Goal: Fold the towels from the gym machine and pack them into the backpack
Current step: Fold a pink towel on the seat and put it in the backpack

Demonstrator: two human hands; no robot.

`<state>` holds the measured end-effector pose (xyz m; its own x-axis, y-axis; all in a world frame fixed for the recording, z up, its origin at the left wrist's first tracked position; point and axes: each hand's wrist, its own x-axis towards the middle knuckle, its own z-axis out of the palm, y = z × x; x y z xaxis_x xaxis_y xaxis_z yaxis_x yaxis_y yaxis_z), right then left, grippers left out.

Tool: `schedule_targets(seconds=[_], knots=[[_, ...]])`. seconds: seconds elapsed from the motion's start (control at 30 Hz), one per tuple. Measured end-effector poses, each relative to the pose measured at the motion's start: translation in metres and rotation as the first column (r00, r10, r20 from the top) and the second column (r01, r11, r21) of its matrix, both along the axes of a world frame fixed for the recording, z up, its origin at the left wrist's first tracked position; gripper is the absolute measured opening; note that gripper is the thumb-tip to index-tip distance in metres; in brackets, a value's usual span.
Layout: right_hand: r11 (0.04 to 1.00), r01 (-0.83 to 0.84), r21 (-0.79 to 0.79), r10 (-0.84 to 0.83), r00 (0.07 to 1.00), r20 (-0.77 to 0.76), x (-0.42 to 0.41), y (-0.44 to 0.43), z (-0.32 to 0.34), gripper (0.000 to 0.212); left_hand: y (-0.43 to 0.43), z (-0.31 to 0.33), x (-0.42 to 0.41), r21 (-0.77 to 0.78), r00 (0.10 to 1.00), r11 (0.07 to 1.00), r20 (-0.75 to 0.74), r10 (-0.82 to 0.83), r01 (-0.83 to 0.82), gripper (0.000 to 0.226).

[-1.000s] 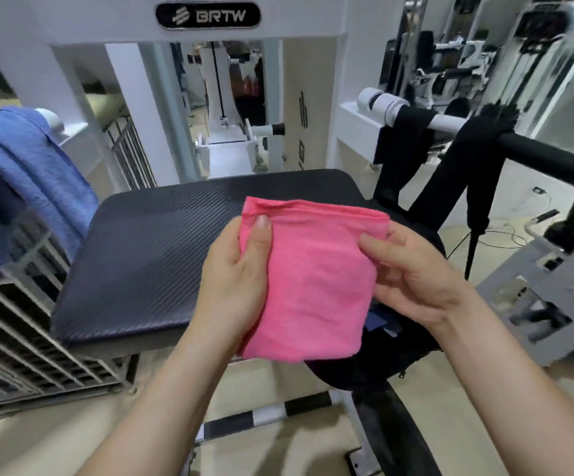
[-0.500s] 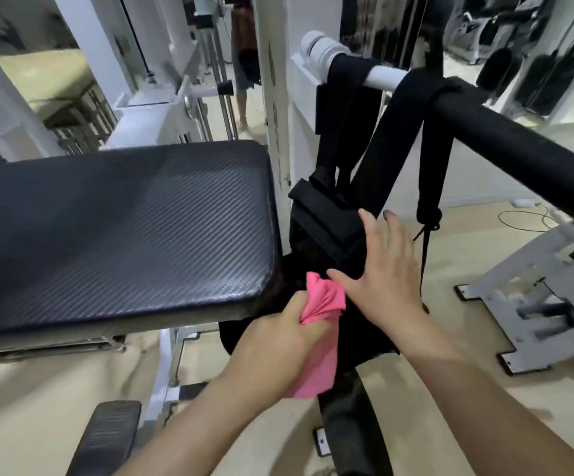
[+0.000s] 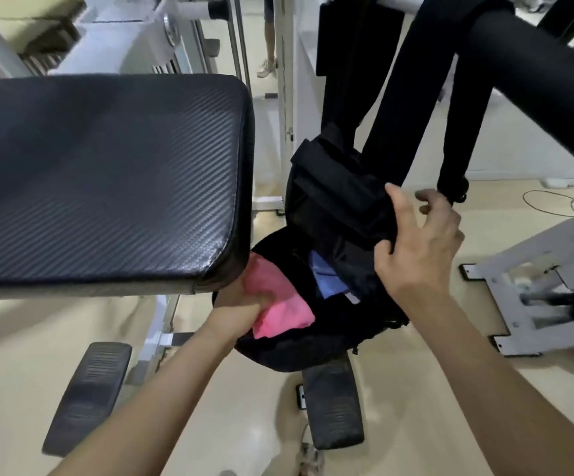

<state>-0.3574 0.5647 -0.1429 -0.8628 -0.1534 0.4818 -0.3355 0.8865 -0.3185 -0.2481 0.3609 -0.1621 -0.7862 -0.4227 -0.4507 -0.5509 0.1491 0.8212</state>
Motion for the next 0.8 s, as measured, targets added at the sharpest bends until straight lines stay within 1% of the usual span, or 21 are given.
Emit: schedule_targets(seconds=[0.07,0.1,0.17,0.23,0.27,0.3,0.33,0.37,0.4,0.43,0.47,0.5,0.53,0.57,0.6,0.63,0.67,0.7,0.73,0.77,0.8], knots=[[0.986,-0.146,-0.08,0.146,0.989,-0.005,0.025,-0.011,0.001,0.064,0.006,-0.005,0.0,0.169,0.994,0.983,-0.068,0.08,-0.067,0.059],[0.969,-0.221,-0.111,0.224,0.974,0.017,0.039,-0.016,0.0,0.065,0.009,-0.009,-0.001,0.24,0.989,0.967,-0.093,0.113,-0.088,0.065],[0.954,-0.294,-0.056,0.296,0.955,0.036,0.064,-0.024,0.002,0.076,0.017,-0.015,0.0,0.311,0.986,0.947,-0.118,0.119,-0.077,0.07],[0.93,-0.366,0.044,0.364,0.931,0.036,0.082,-0.031,0.002,0.084,0.023,-0.018,0.006,0.324,0.99,0.946,-0.128,0.065,-0.021,0.07],[0.903,-0.422,0.077,0.411,0.903,0.124,0.089,-0.035,-0.001,0.087,0.025,-0.017,0.009,0.334,0.99,0.942,-0.133,0.035,0.012,0.069],[0.877,-0.473,0.085,0.437,0.859,0.268,0.093,-0.04,-0.007,0.088,0.026,-0.018,0.013,0.354,0.991,0.934,-0.136,-0.003,0.051,0.065],[0.863,-0.5,0.07,0.431,0.802,0.413,0.096,-0.043,-0.016,0.085,0.025,-0.017,0.016,0.379,0.989,0.921,-0.142,-0.04,0.092,0.059],[0.862,-0.503,0.068,0.405,0.763,0.503,0.096,-0.046,-0.023,0.076,0.023,-0.014,0.018,0.408,0.985,0.903,-0.155,-0.077,0.135,0.051],[0.871,-0.484,0.089,0.371,0.764,0.528,0.092,-0.046,-0.031,0.064,0.02,-0.01,0.021,0.413,0.974,0.89,-0.19,-0.125,0.195,0.045],[0.882,-0.459,0.109,0.346,0.787,0.51,0.087,-0.047,-0.035,0.052,0.013,-0.009,0.023,0.367,0.956,0.896,-0.24,-0.169,0.25,0.04],[0.902,-0.417,0.109,0.319,0.815,0.484,0.082,-0.048,-0.036,0.041,0.002,-0.013,0.022,0.192,0.934,0.941,-0.28,-0.22,0.279,0.034],[0.929,-0.363,0.073,0.291,0.838,0.462,0.077,-0.048,-0.038,0.035,-0.011,-0.021,0.016,-0.061,0.931,0.971,-0.278,-0.238,0.23,0.026],[0.951,-0.309,0.017,0.27,0.855,0.443,0.072,-0.049,-0.039,0.033,-0.029,-0.035,0.009,-0.35,0.947,0.925,-0.219,-0.233,0.147,0.025],[0.963,-0.269,-0.024,0.252,0.862,0.44,0.067,-0.049,-0.043,0.031,-0.049,-0.049,0.003,-0.585,0.971,0.802,-0.1,-0.218,0.12,0.031],[0.972,-0.231,-0.038,0.223,0.867,0.445,0.064,-0.05,-0.044,0.031,-0.07,-0.064,-0.002,-0.678,0.988,0.723,0.032,-0.152,0.133,0.036],[0.98,-0.194,-0.033,0.187,0.868,0.459,0.061,-0.05,-0.043,0.031,-0.087,-0.081,-0.006,-0.655,0.986,0.739,0.148,-0.079,0.157,0.037],[0.986,-0.163,-0.039,0.162,0.86,0.483,0.06,-0.048,-0.042,0.031,-0.099,-0.095,-0.007,-0.564,0.976,0.811,0.216,-0.04,0.158,0.039],[0.989,-0.134,-0.058,0.144,0.852,0.504,0.06,-0.045,-0.04,0.035,-0.102,-0.105,-0.005,-0.462,0.969,0.875,0.244,-0.032,0.145,0.043],[0.991,-0.103,-0.086,0.133,0.847,0.514,0.062,-0.041,-0.039,0.046,-0.097,-0.112,-0.001,-0.399,0.967,0.904,0.251,-0.054,0.154,0.049],[0.992,-0.074,-0.104,0.117,0.854,0.508,0.065,-0.036,-0.038,0.054,-0.086,-0.116,0.007,-0.381,0.96,0.902,0.259,-0.108,0.204,0.051],[0.995,-0.066,-0.077,0.095,0.88,0.466,0.068,-0.03,-0.044,0.049,-0.072,-0.113,0.017,-0.382,0.95,0.884,0.257,-0.178,0.269,0.05]])
